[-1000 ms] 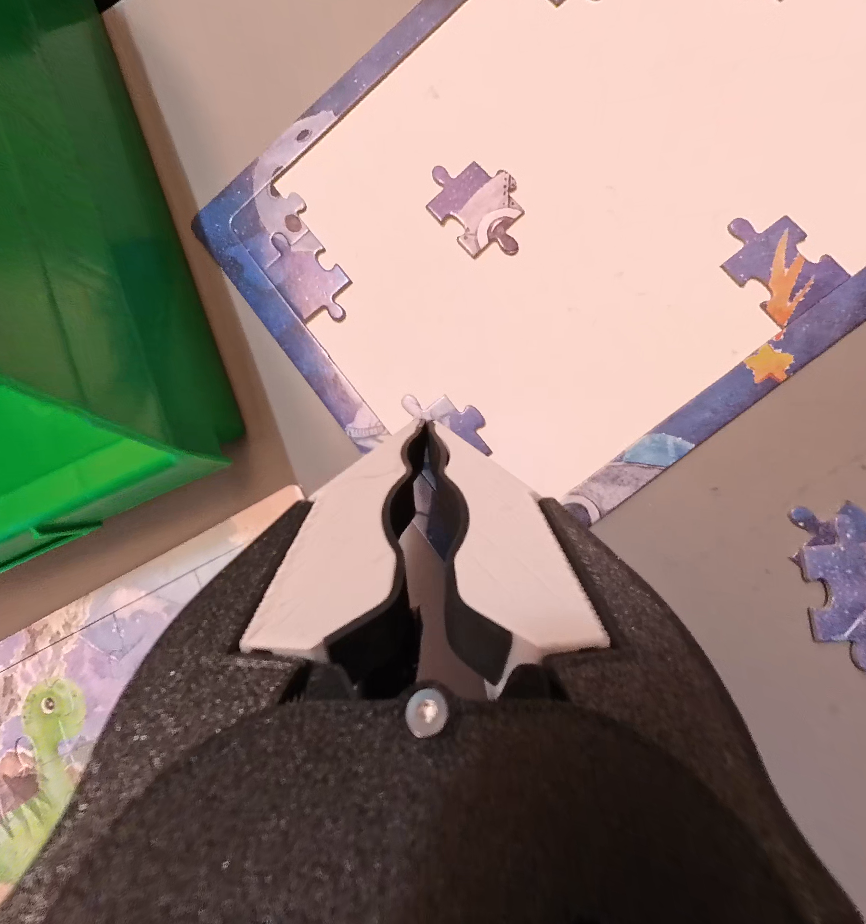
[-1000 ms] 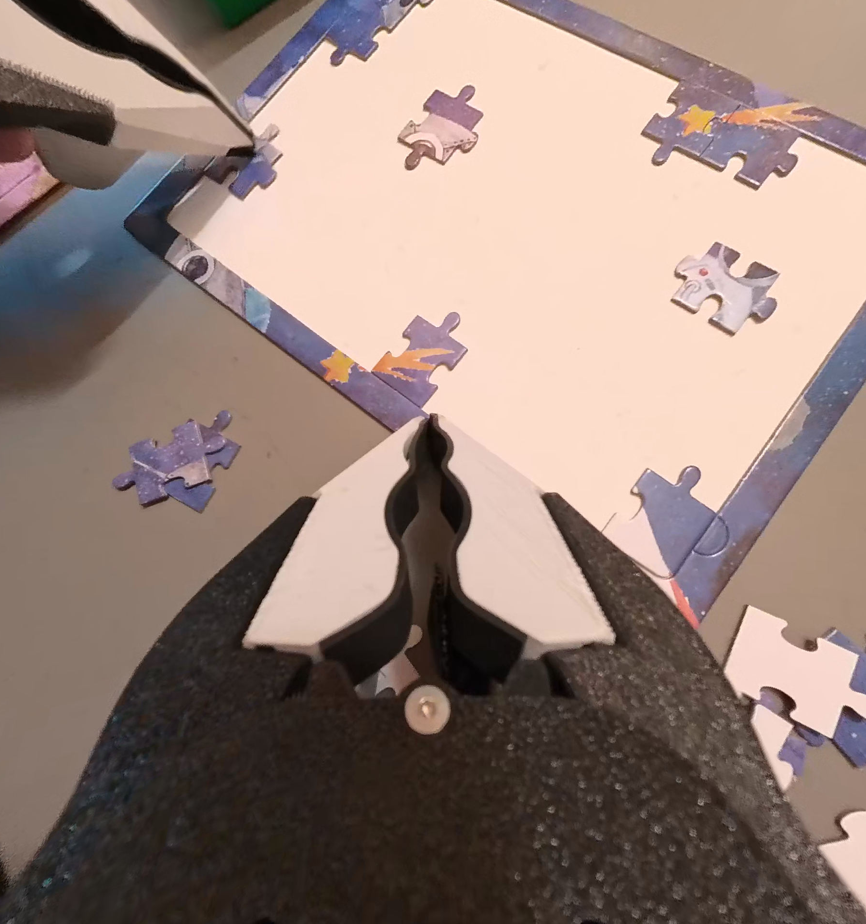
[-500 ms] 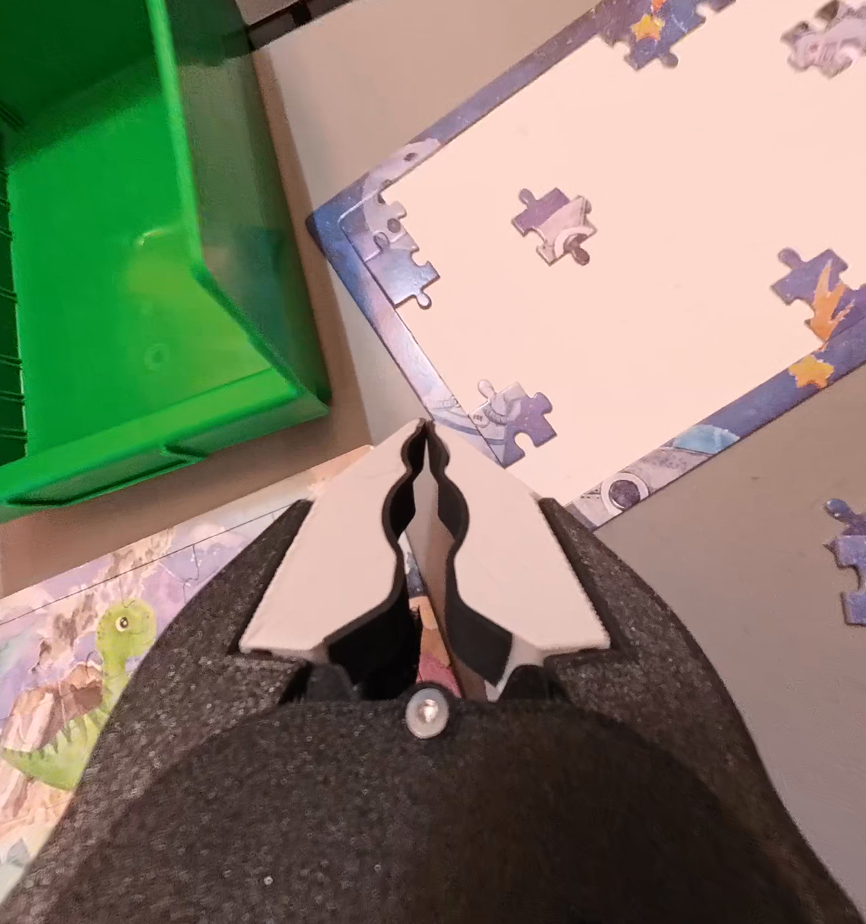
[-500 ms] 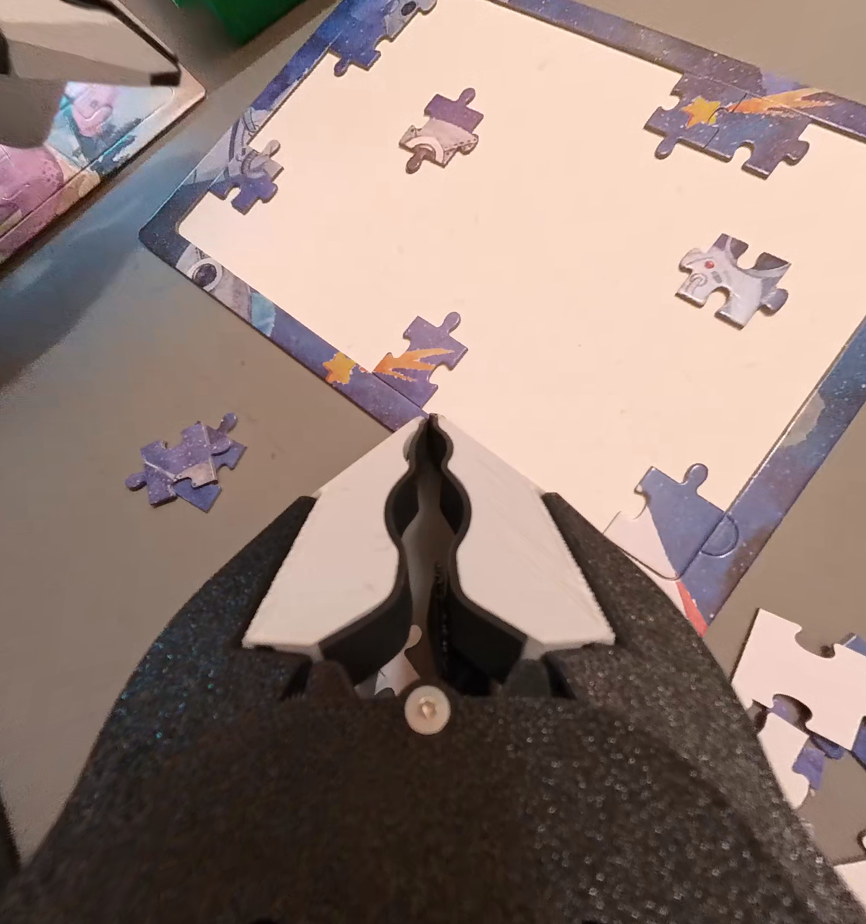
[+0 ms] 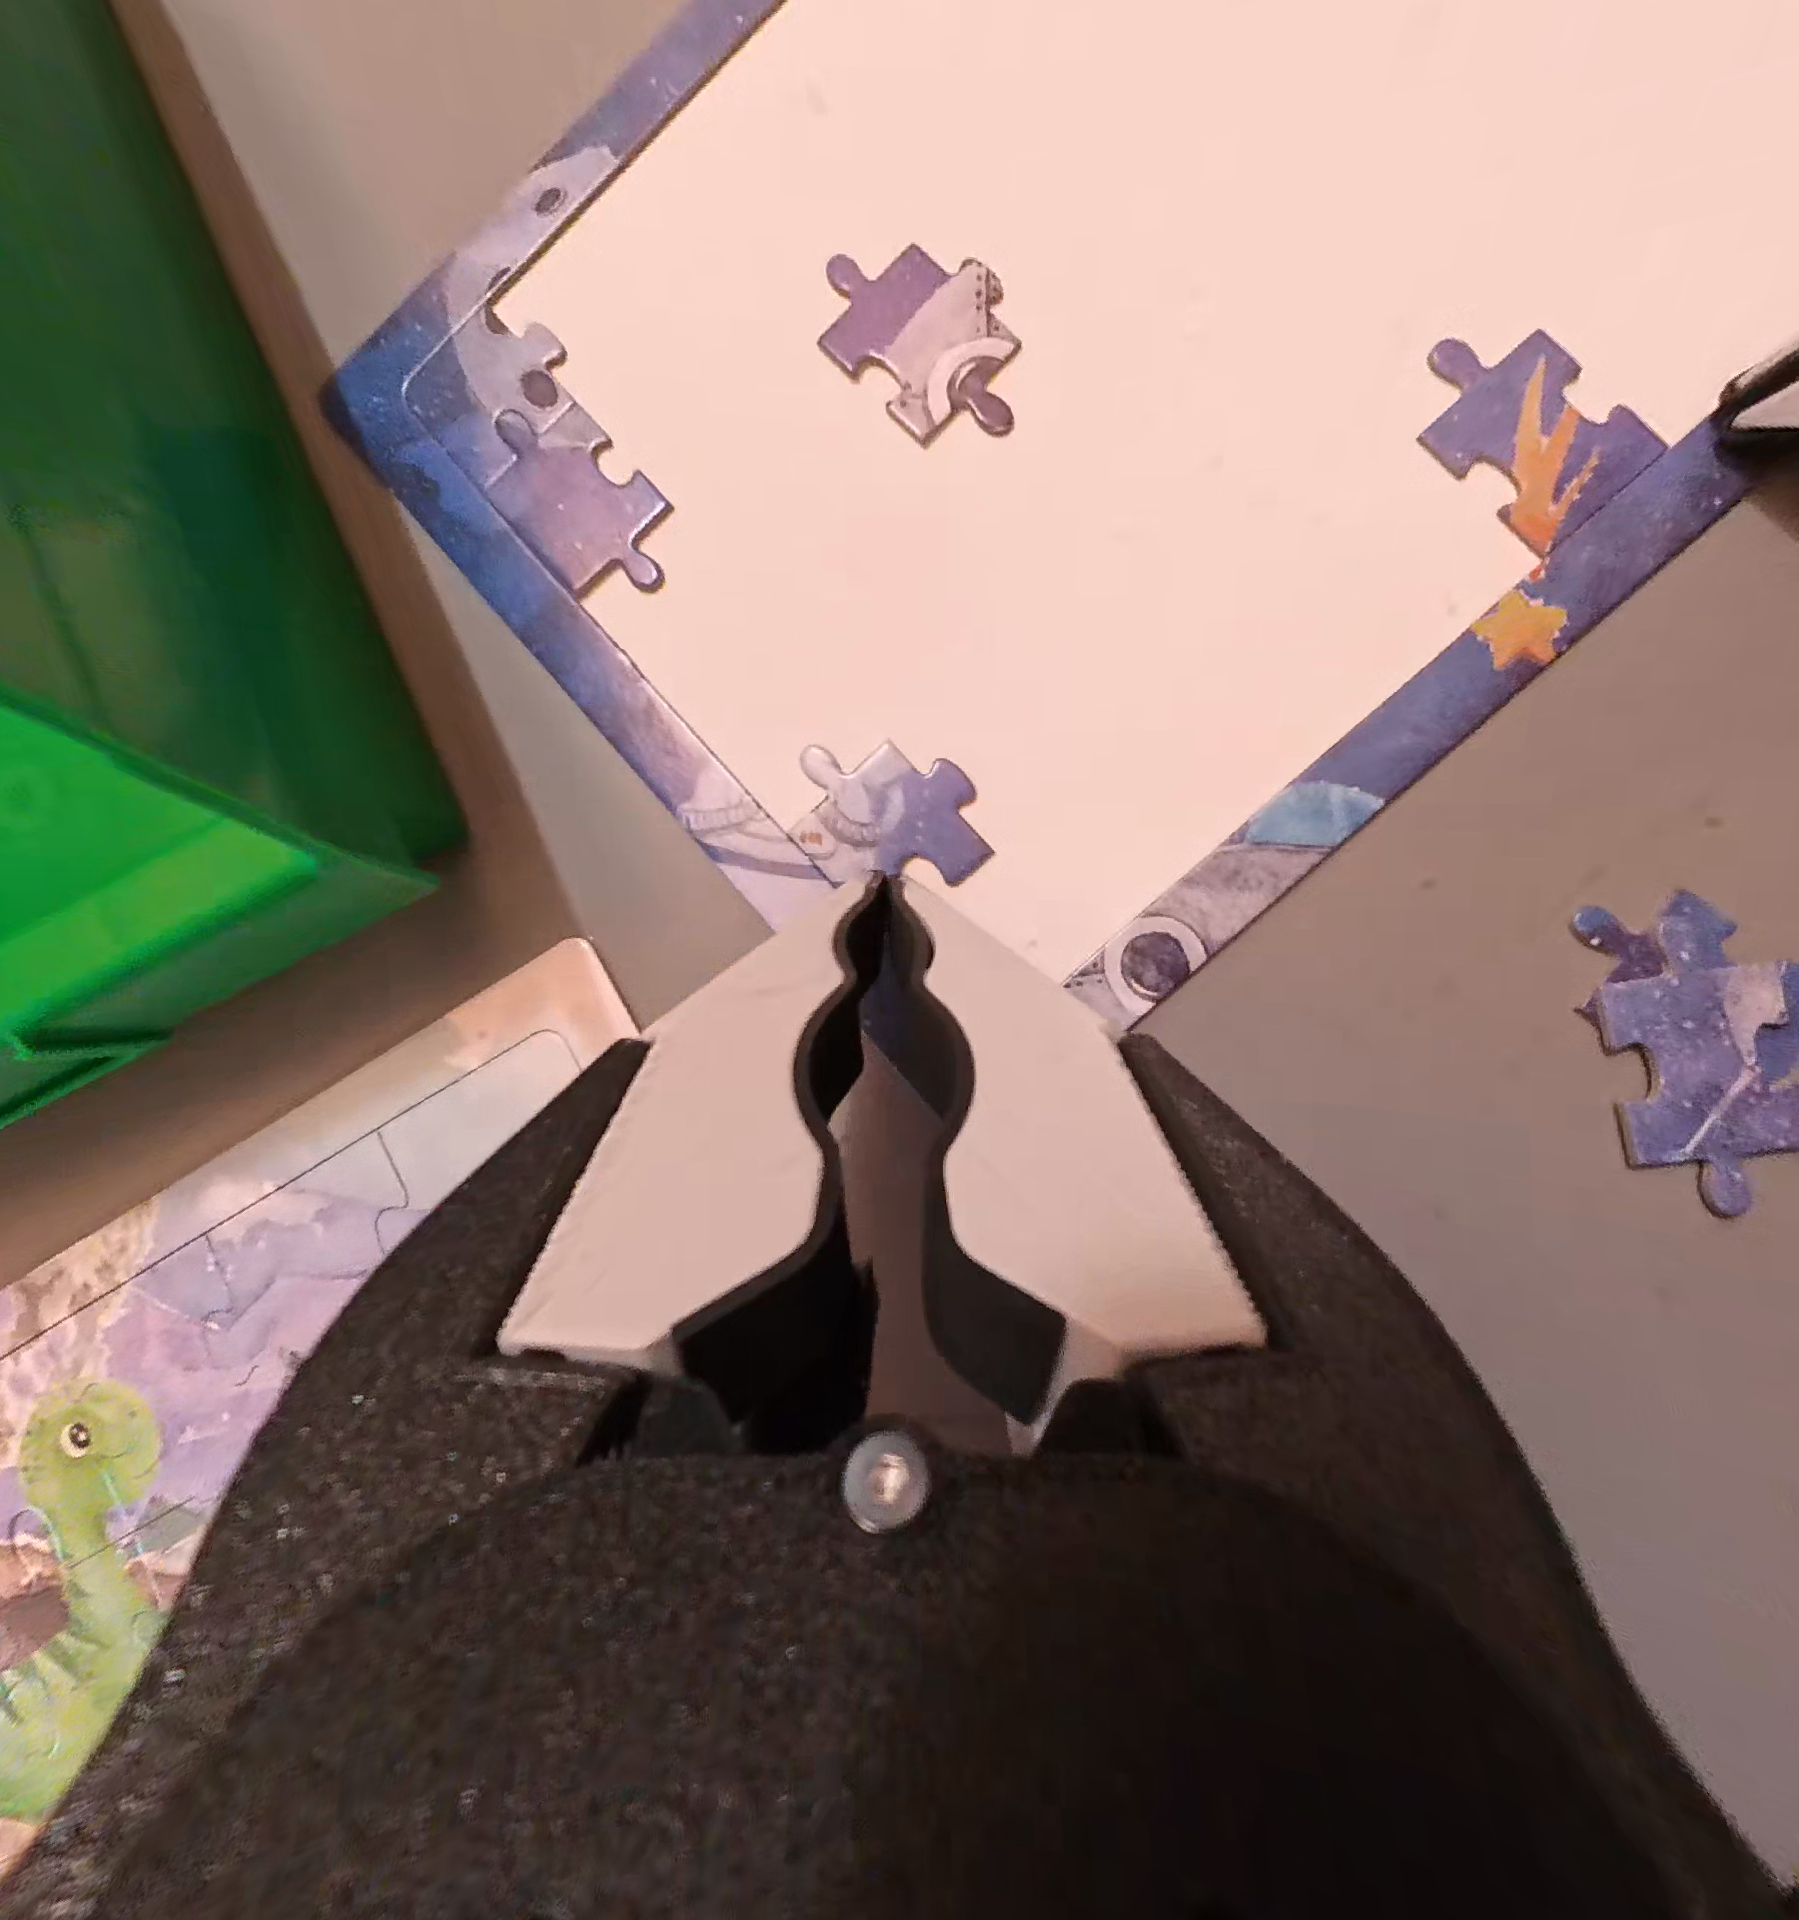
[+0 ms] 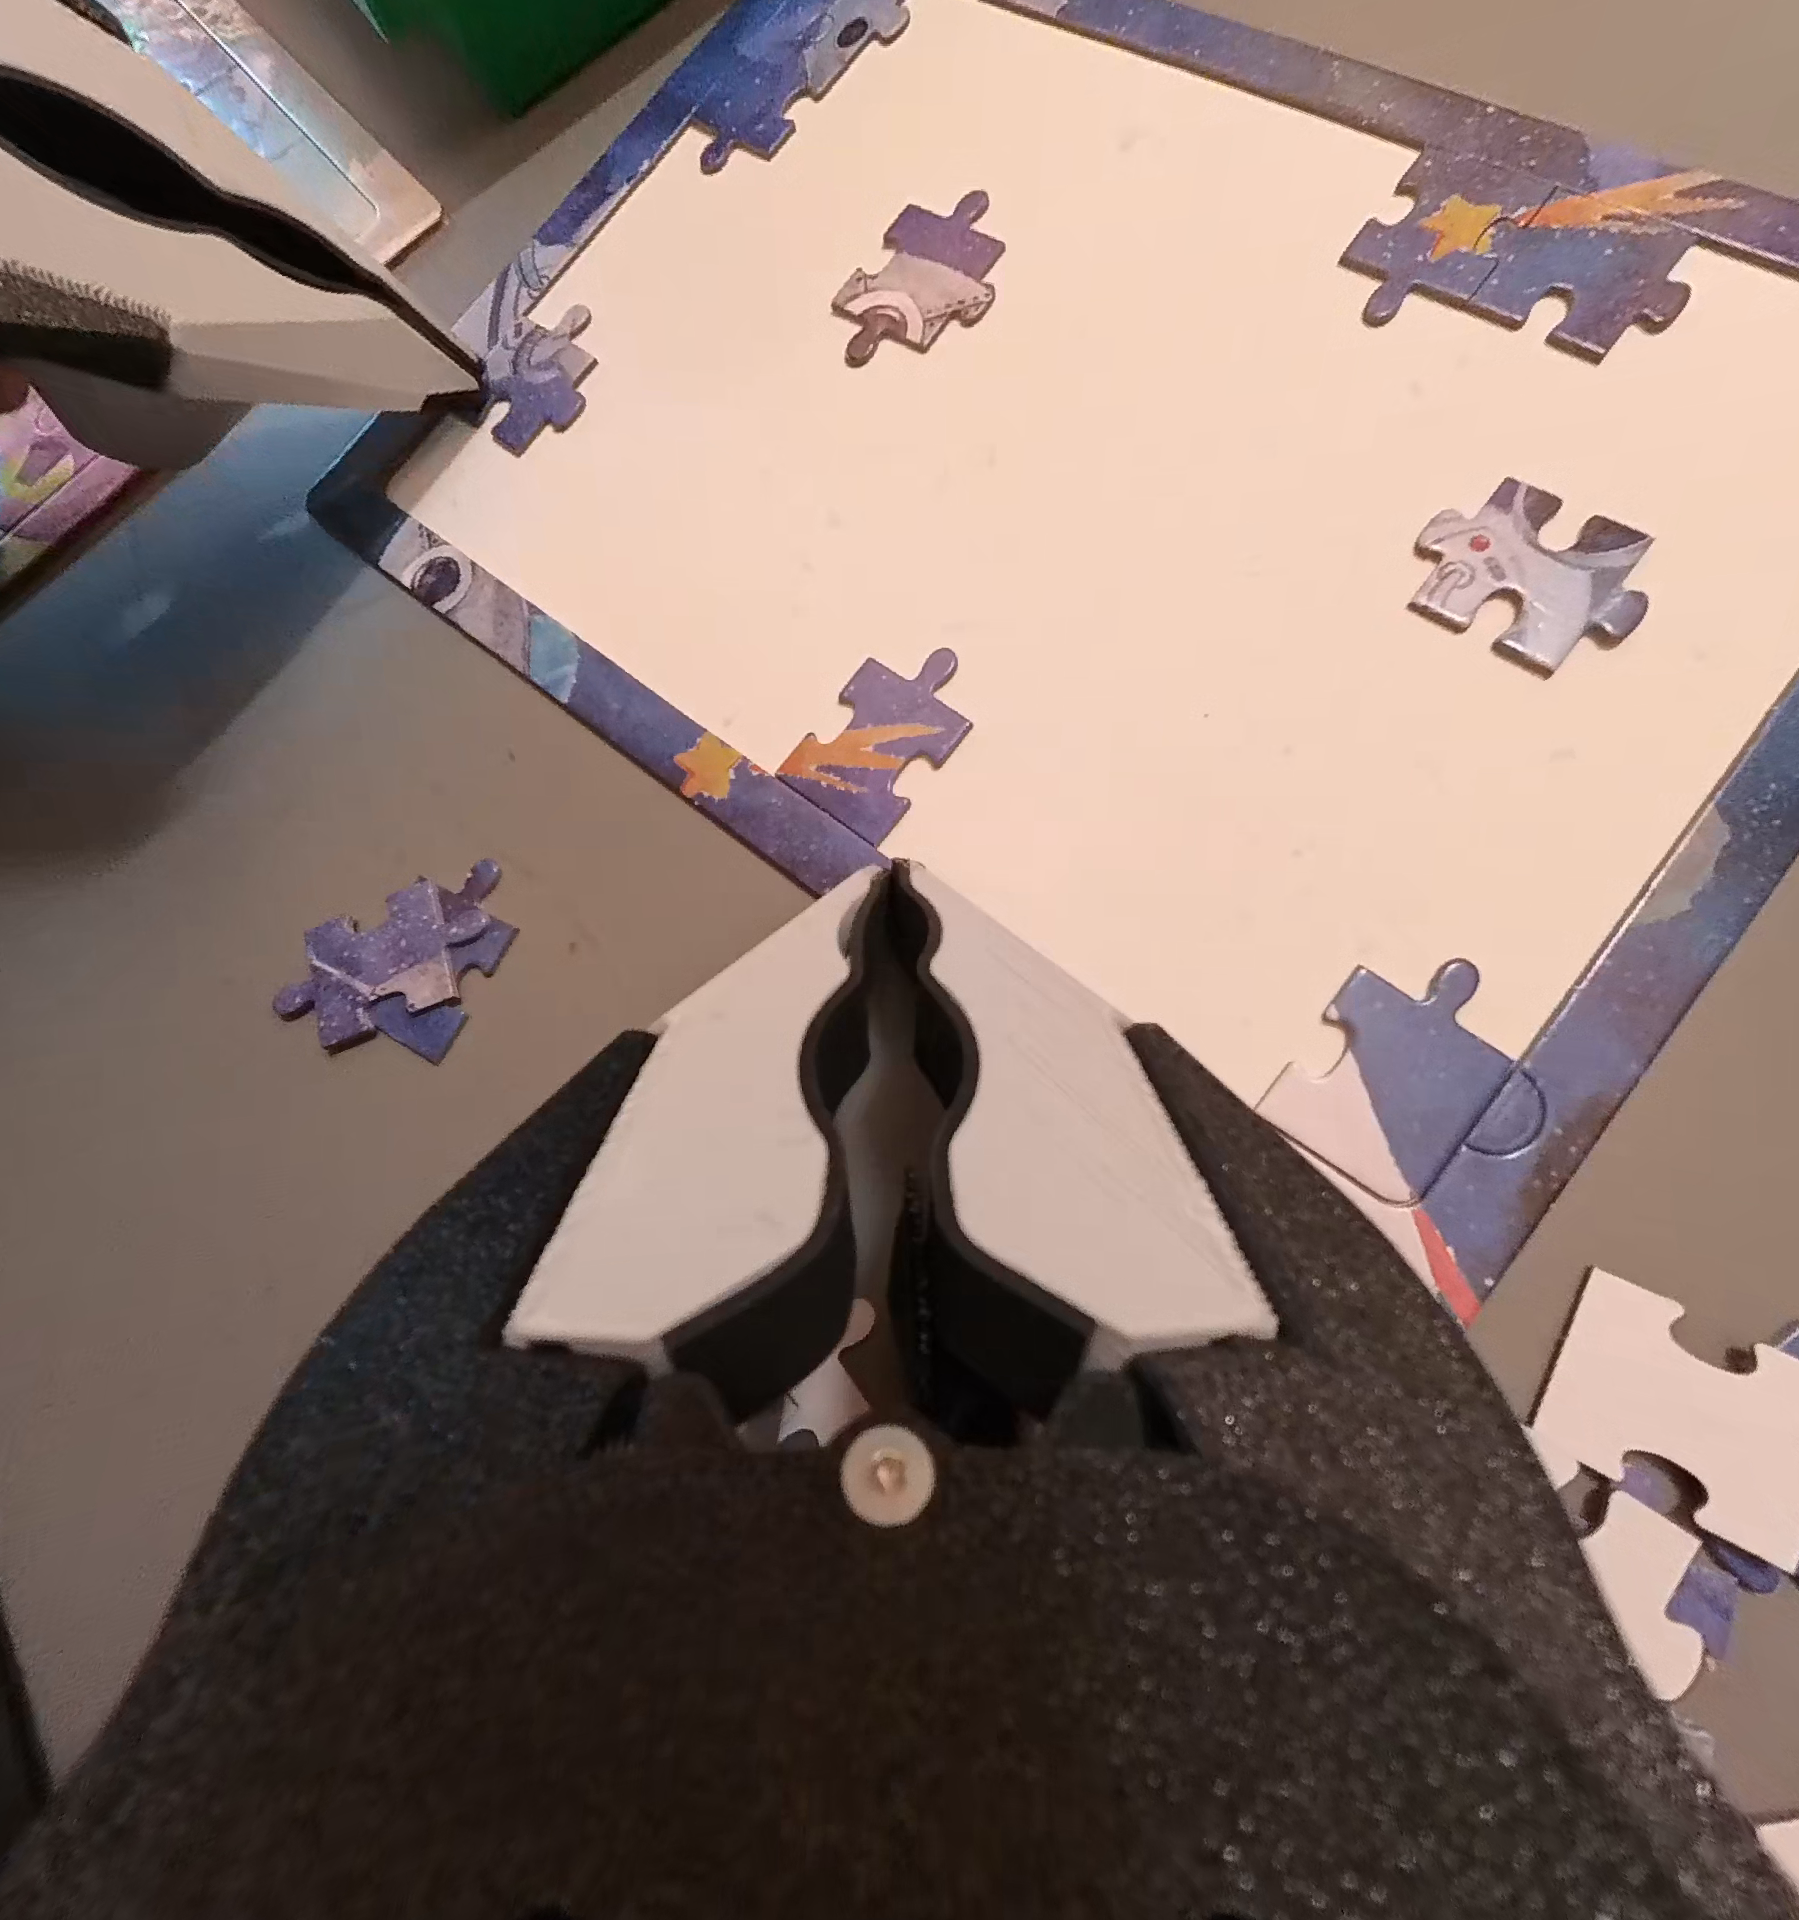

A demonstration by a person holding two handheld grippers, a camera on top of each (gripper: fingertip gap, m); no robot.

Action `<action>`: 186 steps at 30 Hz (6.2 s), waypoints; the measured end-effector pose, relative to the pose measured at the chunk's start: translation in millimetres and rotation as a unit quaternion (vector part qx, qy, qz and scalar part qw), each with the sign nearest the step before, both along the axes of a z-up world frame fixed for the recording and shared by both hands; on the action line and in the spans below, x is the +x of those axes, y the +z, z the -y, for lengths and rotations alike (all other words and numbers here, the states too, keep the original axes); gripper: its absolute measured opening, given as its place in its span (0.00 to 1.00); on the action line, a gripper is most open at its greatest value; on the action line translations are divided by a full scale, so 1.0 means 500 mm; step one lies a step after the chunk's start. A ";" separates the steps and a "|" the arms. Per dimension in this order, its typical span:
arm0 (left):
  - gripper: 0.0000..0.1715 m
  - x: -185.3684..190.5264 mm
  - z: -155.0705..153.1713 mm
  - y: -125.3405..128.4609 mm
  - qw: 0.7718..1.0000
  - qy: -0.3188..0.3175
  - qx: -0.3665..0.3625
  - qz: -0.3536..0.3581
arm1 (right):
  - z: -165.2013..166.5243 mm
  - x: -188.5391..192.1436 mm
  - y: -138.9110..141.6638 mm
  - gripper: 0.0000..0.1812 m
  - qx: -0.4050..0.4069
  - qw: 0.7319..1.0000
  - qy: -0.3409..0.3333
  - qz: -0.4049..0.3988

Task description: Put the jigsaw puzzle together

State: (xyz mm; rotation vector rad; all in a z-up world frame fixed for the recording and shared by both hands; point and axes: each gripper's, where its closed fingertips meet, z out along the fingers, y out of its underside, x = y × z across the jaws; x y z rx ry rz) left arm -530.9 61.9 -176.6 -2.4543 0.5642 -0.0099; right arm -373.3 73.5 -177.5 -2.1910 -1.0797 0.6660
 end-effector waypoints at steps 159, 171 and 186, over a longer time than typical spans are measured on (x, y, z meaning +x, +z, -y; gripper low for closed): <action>0.05 0.098 0.042 0.187 0.983 0.033 0.150 0.099 | -0.048 0.229 0.324 0.00 0.175 0.978 -0.053 -0.102; 0.11 0.254 0.160 0.144 0.973 -0.022 0.196 0.119 | 0.162 0.570 0.170 0.25 0.185 0.958 -0.220 0.003; 0.11 0.247 0.144 0.158 0.954 -0.020 0.285 0.086 | 0.377 0.509 0.052 0.00 -0.007 0.997 0.057 0.058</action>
